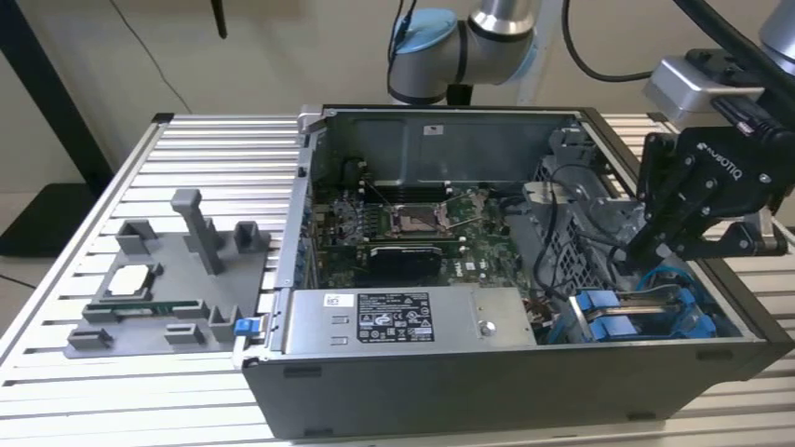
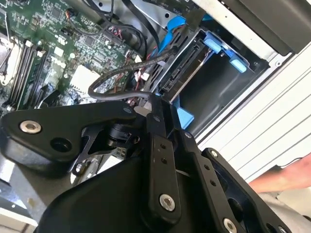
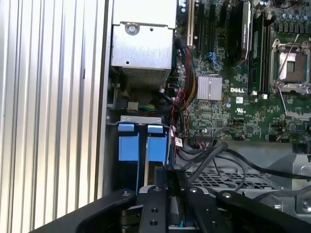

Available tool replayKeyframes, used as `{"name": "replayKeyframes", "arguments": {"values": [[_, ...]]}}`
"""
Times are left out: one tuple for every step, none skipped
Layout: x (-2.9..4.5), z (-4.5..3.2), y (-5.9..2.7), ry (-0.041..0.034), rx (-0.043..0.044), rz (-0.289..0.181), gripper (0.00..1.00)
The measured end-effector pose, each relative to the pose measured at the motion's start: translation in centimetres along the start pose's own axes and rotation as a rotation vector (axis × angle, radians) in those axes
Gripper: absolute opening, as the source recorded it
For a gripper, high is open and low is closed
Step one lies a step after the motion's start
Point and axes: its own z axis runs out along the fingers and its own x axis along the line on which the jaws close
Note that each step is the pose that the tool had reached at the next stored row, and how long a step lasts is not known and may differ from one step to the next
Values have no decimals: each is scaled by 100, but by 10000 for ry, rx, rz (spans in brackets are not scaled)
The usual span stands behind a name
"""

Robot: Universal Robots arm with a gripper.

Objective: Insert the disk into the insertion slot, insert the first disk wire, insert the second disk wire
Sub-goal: 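Insert the first disk wire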

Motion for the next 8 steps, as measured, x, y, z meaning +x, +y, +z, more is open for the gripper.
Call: {"name": "replayKeyframes", "arguments": {"values": [[2, 2, 0, 0, -17, 2, 0], [2, 2, 0, 1, -18, 2, 0], [2, 2, 0, 2, -18, 3, 0], [2, 2, 0, 3, -18, 2, 0], [2, 3, -1, 2, -18, 1, 0], [2, 5, -1, 1, -18, 1, 0], [3, 11, -2, -2, -18, 1, 0], [5, 17, -4, -3, -19, 1, 0]]}}
